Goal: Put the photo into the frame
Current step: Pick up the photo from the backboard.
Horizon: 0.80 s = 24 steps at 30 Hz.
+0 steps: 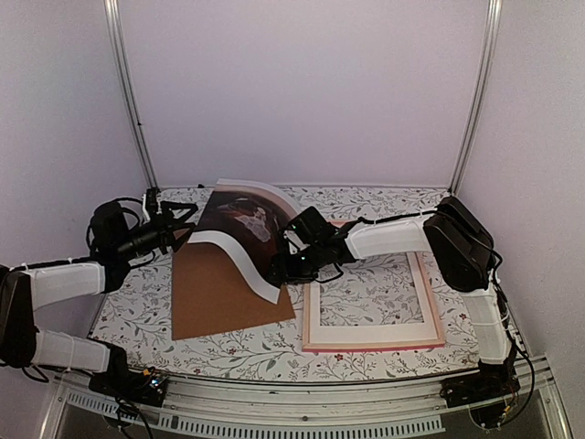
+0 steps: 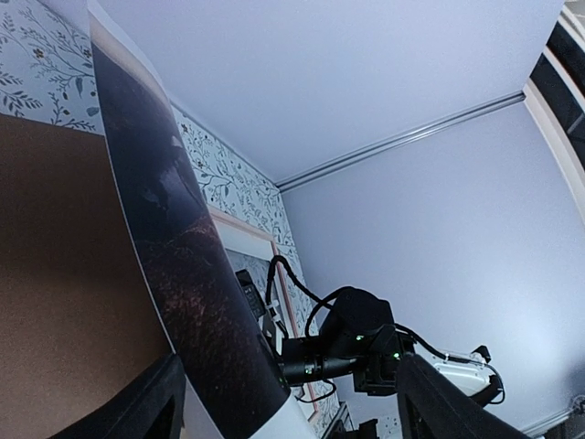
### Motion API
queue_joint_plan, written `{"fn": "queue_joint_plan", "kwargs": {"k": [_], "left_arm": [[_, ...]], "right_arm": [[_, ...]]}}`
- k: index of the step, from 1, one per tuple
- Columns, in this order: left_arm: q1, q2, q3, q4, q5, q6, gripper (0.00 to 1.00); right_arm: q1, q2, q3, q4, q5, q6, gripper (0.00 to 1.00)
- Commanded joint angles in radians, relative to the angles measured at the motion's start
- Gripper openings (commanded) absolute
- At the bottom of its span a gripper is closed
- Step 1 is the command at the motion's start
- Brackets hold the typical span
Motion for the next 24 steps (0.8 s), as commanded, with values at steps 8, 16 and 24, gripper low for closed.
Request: {"fn": "queue_joint_plan", "kwargs": {"k": [8, 16, 24], "left_arm": [[0.008, 0.038, 0.042, 0.060, 0.062, -0.051, 0.82], [0.009, 0.054, 0.096, 0.020, 0.073, -0.038, 0.83], [0.008, 0.069, 0.205, -0.215, 0.043, 0.116, 0.83]], "right_arm": [[0.004, 0.063, -0.022, -0.043, -0.019, 0.009, 0.65], [0.003, 0.064, -0.025, -0.047, -0.017, 0.006, 0.65], [0.003, 0.063, -0.024, -0.052, -0.013, 0.000, 0.65]]}}
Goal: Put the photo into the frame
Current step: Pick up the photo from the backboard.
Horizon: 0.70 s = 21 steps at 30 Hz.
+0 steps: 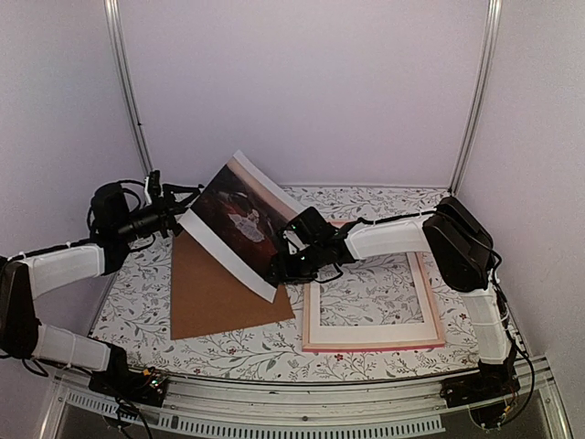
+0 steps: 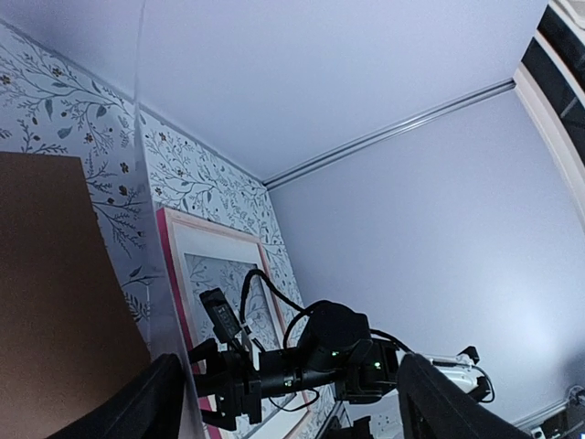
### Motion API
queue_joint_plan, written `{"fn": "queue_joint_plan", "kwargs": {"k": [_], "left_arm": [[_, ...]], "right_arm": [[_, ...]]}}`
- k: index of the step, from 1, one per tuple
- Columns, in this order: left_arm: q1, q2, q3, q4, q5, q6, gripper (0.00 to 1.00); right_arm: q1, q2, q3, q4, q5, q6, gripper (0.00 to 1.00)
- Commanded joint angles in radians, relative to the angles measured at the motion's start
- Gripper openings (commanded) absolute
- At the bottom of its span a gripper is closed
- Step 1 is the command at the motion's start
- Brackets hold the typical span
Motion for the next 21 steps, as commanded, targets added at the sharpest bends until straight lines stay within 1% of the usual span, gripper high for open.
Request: {"fn": "queue_joint_plan", "kwargs": {"k": [1, 8, 11, 14, 16, 21], "left_arm": [[0.007, 0.023, 0.066, -0.148, -0.004, 0.105, 0.83], [0.006, 0.076, 0.151, -0.356, -0.021, 0.208, 0.82], [0.006, 0.102, 0.205, -0.484, -0.045, 0.285, 0.78], [0.006, 0.108, 0.242, -0.592, -0.089, 0.352, 0.70], [0.006, 0.104, 0.265, -0.654, -0.135, 0.395, 0.62], [0.003, 0.085, 0.297, -0.722, -0.200, 0.464, 0.42]], "right_arm": [[0.003, 0.059, -0.024, -0.063, -0.004, 0.000, 0.65], [0.003, 0.064, -0.021, -0.062, -0.014, 0.000, 0.65], [0.003, 0.065, -0.021, -0.064, -0.013, 0.000, 0.65], [0.004, 0.066, -0.019, -0.061, -0.016, -0.002, 0.65], [0.004, 0.068, -0.020, -0.060, -0.017, -0.003, 0.65], [0.003, 0.067, -0.026, -0.053, -0.019, -0.002, 0.65]]}}
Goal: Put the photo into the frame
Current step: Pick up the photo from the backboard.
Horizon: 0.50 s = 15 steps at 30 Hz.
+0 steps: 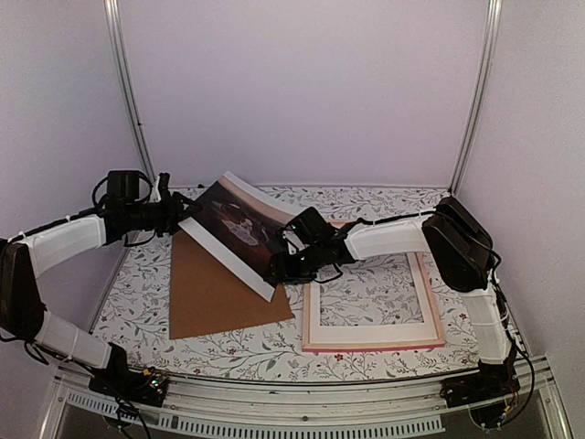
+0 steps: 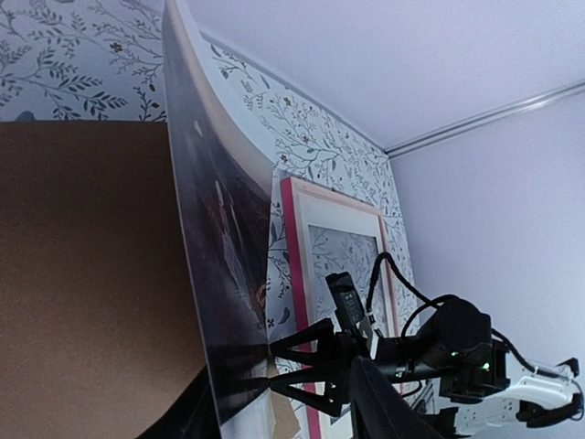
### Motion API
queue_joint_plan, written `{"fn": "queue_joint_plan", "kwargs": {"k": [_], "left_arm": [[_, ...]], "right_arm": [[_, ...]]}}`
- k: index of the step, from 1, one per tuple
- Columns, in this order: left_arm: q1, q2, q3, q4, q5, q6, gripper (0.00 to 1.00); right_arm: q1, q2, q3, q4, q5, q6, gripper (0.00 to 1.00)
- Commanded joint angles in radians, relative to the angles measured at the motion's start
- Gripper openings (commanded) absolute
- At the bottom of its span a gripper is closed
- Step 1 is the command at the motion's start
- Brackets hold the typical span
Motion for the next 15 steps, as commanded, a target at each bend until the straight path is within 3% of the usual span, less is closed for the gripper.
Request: {"fn": "queue_joint_plan", "kwargs": {"k": [1, 10, 15], "left_arm": [[0.004, -0.023, 0.037, -0.118, -0.081, 0.109, 0.38], [-0.004, -0.036, 0.090, -0.194, -0.147, 0.212, 0.01], [-0.012, -0.071, 0.181, -0.286, -0.194, 0.278, 0.00]], "right_arm": [[0.004, 0.059, -0.027, -0.061, -0.007, -0.002, 0.65], [0.003, 0.010, -0.033, -0.049, -0.018, -0.020, 0.74], [0.002, -0.046, -0.033, -0.060, -0.011, -0.034, 0.81]]}}
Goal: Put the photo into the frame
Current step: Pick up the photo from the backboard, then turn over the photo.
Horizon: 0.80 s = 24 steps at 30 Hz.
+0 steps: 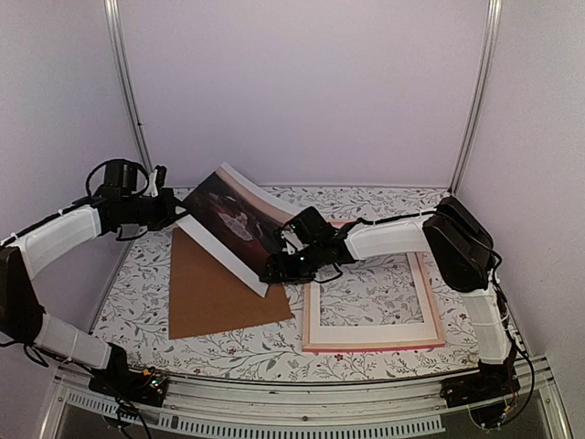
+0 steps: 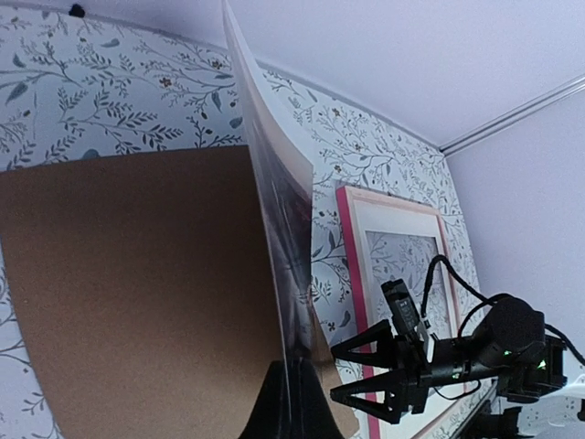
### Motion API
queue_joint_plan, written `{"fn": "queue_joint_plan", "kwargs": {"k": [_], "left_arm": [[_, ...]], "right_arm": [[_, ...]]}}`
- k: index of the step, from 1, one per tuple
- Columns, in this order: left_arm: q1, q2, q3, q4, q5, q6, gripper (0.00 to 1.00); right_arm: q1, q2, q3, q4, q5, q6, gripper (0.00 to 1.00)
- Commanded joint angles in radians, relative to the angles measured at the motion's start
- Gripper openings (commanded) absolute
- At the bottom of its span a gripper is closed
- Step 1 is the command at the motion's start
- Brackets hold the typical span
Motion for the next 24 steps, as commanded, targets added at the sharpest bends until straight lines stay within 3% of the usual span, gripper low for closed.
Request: {"fn": "queue_joint_plan", "kwargs": {"k": [1, 6, 12, 17, 24], "left_arm": [[-0.011, -0.062, 0.116, -0.111, -0.060, 0.101, 0.00], [-0.047, -0.077, 0.291, -0.290, -0.140, 0.217, 0.00], [-0.143, -0.045, 0.534, -0.539, -0.353, 0.329, 0.00], [-0.297, 0.020, 0.671, -0.670, -0.529, 0.354, 0.00], [-0.584, 0.216, 0.732, -0.781, -0.728, 0.321, 0.00]], "right_arm": [[-0.001, -0.054, -0.032, -0.074, 0.013, -0.020, 0.82], [-0.018, -0.148, -0.034, -0.117, 0.023, -0.040, 0.86], [-0.067, -0.271, -0.052, -0.171, 0.043, -0.058, 0.88], [-0.123, -0.351, -0.094, -0.184, 0.037, -0.051, 0.88], [-0.185, -0.413, -0.149, -0.188, -0.002, -0.033, 0.89]]}}
